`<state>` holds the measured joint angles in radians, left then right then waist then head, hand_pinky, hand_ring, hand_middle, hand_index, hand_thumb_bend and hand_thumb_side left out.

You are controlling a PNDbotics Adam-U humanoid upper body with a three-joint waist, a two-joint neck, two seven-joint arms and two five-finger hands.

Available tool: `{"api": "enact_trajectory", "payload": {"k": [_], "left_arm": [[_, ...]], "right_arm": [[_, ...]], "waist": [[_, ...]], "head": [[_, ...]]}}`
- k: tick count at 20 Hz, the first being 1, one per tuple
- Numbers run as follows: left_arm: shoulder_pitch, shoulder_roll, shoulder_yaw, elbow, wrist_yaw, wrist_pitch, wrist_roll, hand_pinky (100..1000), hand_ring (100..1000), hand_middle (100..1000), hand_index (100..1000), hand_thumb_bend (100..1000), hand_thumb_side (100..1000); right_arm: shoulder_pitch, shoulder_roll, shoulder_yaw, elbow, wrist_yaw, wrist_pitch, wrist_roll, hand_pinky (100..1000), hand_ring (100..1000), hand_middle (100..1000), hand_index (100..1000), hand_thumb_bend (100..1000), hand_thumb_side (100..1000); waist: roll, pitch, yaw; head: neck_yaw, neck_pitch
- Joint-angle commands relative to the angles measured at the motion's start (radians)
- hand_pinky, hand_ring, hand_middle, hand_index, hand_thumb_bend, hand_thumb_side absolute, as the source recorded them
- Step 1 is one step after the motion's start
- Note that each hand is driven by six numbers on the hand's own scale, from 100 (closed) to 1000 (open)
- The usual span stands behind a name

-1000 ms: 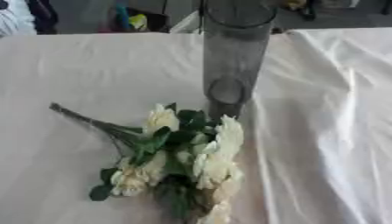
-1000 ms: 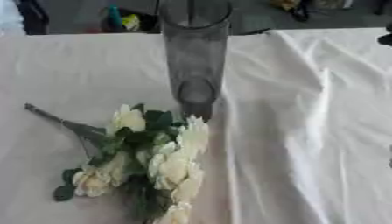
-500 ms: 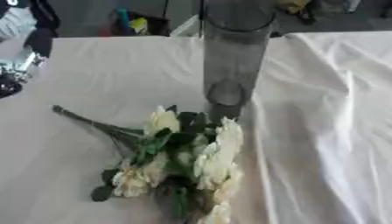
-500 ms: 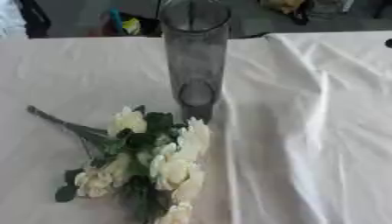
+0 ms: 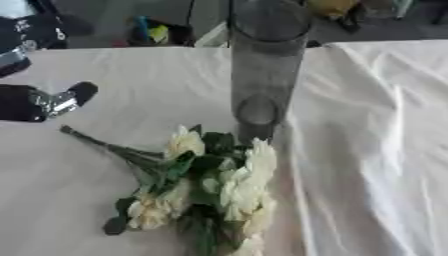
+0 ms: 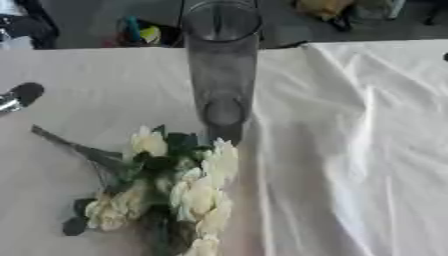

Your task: Arrange flowers into the vase.

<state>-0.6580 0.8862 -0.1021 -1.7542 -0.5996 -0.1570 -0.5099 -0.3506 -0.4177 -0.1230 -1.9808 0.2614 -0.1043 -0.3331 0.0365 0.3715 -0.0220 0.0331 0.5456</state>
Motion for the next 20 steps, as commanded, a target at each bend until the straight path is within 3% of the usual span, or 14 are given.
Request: {"api": "enact_trajectory", "payload": {"k": [1,3,12,20], "left_arm": [[-0.033,0.043,-0.023,0.043,-0.051,-0.044,-0.026,917,941,929,1000,515,843],[-0.043,0.041,-0.037,0.067,-0.072,-0.067,-0.037,918,941,934,1000,565,827],[-0.059,0.022,-0.087,0.169,-0.051,-0.12,-0.136,913,940,963,1000,608,714],[-0.062,0.007,-0.128,0.228,-0.114,-0.168,-0.181,916,928,947,1000,740,722]], "right_arm": [[-0.005,-0.027,-0.002,-0.019,-0.006,-0.001,0.006,652,569,570,767,100,1000],[-0.005,-0.027,0.0,-0.019,-0.006,-0.001,0.007,652,569,570,767,100,1000],[-0.009,-0.025,0.004,-0.019,-0.008,0.0,0.013,653,567,568,766,100,1000],[-0.015,-0.023,0.01,-0.019,-0.011,-0.001,0.02,653,566,567,766,100,1000]], "waist": [[0.017,-0.036,-0.003],[0.019,-0.035,-0.005],[0.023,-0.027,-0.014],[0.021,-0.018,-0.022]], "head": [[0.004,-0.017],[0.005,-0.019],[0.01,-0.024],[0.015,-0.028]]}}
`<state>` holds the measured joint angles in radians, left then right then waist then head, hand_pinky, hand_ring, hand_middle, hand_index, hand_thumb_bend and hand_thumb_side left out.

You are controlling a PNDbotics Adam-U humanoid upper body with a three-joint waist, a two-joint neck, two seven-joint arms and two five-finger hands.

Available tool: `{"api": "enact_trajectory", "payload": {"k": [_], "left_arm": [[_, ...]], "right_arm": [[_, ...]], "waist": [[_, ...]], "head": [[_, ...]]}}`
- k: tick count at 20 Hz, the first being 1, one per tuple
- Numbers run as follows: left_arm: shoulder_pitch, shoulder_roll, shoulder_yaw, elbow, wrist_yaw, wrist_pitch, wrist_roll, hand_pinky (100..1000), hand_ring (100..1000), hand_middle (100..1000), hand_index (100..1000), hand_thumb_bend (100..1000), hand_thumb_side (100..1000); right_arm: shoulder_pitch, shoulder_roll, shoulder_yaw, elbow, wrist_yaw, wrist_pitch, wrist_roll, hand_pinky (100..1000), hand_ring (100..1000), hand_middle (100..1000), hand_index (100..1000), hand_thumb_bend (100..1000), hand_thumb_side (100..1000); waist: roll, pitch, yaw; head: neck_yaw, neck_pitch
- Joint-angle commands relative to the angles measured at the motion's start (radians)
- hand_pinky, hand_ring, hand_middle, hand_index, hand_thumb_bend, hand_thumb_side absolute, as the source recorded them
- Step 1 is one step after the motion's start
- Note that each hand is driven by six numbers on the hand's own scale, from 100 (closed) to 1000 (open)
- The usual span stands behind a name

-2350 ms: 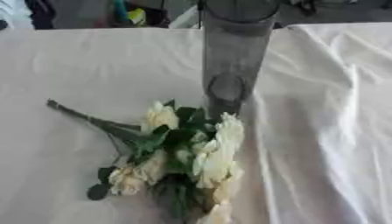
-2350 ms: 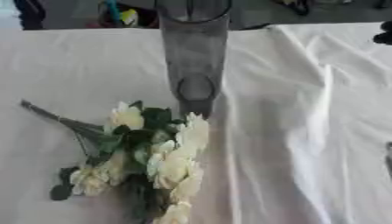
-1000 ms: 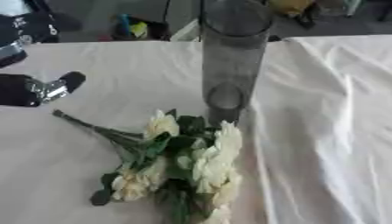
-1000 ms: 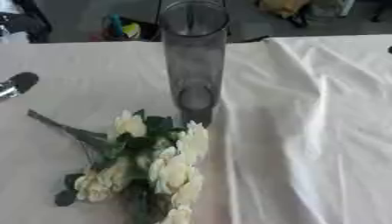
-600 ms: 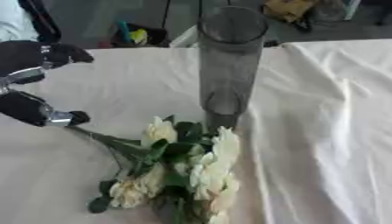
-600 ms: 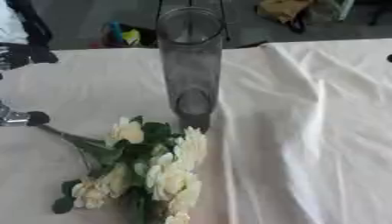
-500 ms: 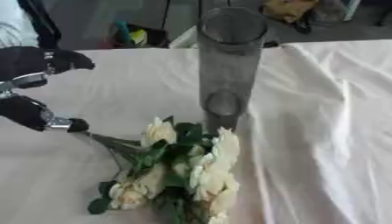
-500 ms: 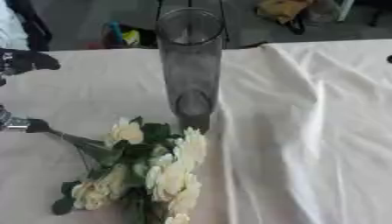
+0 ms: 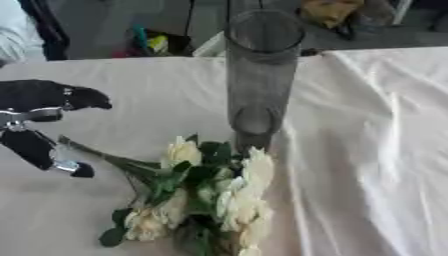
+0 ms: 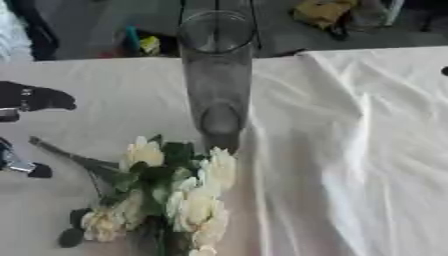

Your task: Arrange flowers into the vase.

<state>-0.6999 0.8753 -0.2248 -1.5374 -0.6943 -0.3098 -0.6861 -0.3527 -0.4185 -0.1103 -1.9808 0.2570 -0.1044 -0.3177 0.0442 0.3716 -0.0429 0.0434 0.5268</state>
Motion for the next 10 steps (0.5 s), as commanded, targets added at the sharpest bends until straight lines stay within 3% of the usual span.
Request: {"api": "enact_trajectory", "payload": {"k": [1,10], "left_arm": [[-0.024,0.013,-0.011,0.021,-0.028,-0.022,-0.003,915,928,947,1000,738,722],[-0.037,-0.03,-0.048,0.083,-0.044,-0.066,0.013,898,922,938,1000,727,730]], "right_arm": [[-0.014,-0.021,-0.002,-0.019,-0.007,-0.001,0.005,653,566,567,766,100,1000],[-0.019,-0.018,0.001,-0.019,-0.008,-0.002,0.009,653,565,565,763,100,1000]], "waist": [[0.013,-0.017,-0.002],[0.01,-0.006,-0.009]], "head": [[0.006,-0.009],[0.025,-0.012]]}}
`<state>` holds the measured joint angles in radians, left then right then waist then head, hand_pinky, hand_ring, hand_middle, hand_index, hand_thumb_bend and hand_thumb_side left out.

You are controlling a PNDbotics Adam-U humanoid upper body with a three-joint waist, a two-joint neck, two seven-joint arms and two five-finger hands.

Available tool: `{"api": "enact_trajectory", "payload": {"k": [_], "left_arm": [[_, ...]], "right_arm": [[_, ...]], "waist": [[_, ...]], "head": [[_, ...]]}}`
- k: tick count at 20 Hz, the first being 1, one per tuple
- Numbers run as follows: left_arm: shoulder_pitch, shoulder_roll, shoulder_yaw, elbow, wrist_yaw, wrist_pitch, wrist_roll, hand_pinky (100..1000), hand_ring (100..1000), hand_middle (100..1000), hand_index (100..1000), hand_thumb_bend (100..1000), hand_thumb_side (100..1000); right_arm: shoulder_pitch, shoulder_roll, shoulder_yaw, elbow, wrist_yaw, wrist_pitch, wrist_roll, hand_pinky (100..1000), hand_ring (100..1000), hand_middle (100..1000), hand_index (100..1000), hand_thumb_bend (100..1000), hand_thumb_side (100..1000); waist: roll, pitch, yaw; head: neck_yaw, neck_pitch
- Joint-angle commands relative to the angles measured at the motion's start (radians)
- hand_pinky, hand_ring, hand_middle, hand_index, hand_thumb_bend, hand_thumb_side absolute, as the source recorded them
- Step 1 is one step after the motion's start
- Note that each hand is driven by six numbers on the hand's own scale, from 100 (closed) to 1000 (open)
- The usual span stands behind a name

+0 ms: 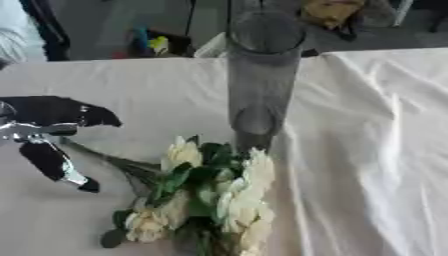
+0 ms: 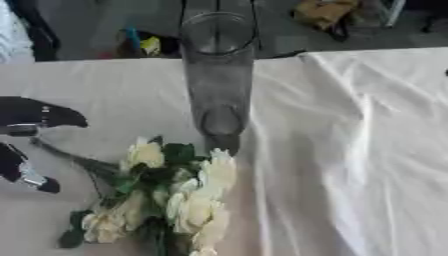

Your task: Arrange flowers into the vase.

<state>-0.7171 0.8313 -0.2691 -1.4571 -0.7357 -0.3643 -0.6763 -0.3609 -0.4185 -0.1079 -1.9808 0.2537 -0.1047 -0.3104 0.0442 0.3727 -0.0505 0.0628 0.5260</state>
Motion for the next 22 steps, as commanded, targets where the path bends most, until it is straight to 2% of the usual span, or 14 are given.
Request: {"api": "enact_trajectory", "payload": {"k": [1,22], "left_arm": [[-0.019,0.011,-0.009,0.005,0.0,-0.016,0.004,896,922,937,1000,726,729],[-0.041,-0.049,-0.038,0.039,0.029,-0.032,-0.007,864,919,936,1000,665,758]], "right_arm": [[-0.011,-0.018,-0.001,-0.019,-0.005,-0.001,0.002,653,565,565,763,100,1000],[-0.009,-0.009,-0.002,-0.019,-0.006,0.003,0.006,656,563,562,765,100,1000]], "waist": [[0.01,-0.006,-0.002],[0.014,0.012,-0.015]], "head": [[0.006,-0.011],[0.022,-0.015]]}}
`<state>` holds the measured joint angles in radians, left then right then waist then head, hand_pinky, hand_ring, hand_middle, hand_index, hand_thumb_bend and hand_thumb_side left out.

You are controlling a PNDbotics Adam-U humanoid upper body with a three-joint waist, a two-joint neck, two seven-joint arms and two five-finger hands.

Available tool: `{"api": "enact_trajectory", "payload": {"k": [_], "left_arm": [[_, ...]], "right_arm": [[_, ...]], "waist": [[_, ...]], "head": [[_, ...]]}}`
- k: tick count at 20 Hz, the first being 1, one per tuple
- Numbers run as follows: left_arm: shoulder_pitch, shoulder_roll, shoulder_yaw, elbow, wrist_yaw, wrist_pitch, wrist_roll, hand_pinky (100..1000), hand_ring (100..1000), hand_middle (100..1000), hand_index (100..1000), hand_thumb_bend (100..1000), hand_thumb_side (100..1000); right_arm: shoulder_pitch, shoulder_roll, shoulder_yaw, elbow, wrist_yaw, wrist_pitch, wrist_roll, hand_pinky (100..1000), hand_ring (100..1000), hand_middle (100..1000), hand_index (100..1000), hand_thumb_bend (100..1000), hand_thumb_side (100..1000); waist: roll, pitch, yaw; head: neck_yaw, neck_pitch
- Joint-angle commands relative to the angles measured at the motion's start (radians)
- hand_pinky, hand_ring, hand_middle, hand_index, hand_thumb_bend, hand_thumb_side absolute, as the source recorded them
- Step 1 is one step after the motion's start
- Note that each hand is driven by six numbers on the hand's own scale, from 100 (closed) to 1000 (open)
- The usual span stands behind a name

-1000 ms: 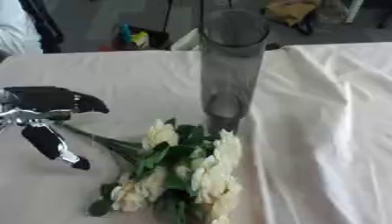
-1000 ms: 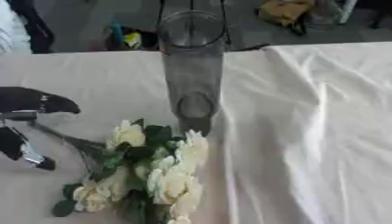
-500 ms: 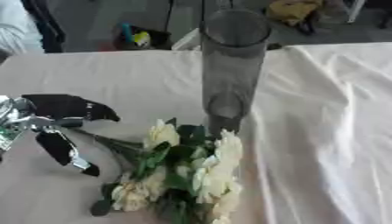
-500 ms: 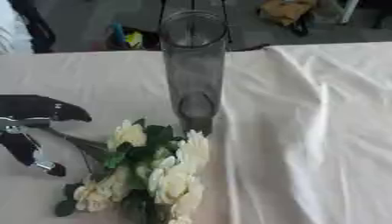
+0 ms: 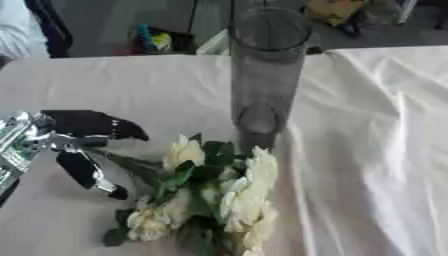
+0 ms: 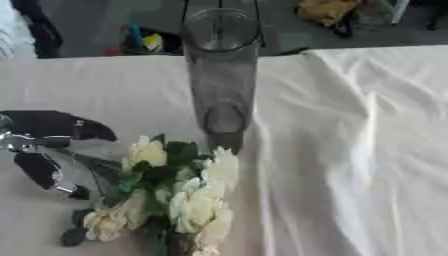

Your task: Arrange flowers into the vase.

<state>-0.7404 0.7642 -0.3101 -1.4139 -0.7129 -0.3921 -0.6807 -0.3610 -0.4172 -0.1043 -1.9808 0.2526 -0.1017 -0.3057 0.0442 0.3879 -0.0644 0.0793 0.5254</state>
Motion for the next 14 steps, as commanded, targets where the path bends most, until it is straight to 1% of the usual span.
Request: {"api": "enact_trajectory", "payload": {"k": [1,14], "left_arm": [[-0.018,0.017,0.002,-0.003,0.005,-0.005,-0.003,859,917,934,1000,663,759],[-0.027,-0.011,-0.02,0.023,0.009,-0.029,0.004,846,907,920,1000,661,755]], "right_arm": [[-0.009,-0.01,-0.005,-0.019,-0.005,0.0,0.001,656,563,562,765,100,1000],[-0.009,-0.005,-0.006,-0.019,-0.007,0.003,0.006,657,562,561,765,100,1000]], "waist": [[0.014,-0.003,-0.002],[0.013,0.007,-0.006]], "head": [[0.007,-0.015],[0.007,-0.021]]}}
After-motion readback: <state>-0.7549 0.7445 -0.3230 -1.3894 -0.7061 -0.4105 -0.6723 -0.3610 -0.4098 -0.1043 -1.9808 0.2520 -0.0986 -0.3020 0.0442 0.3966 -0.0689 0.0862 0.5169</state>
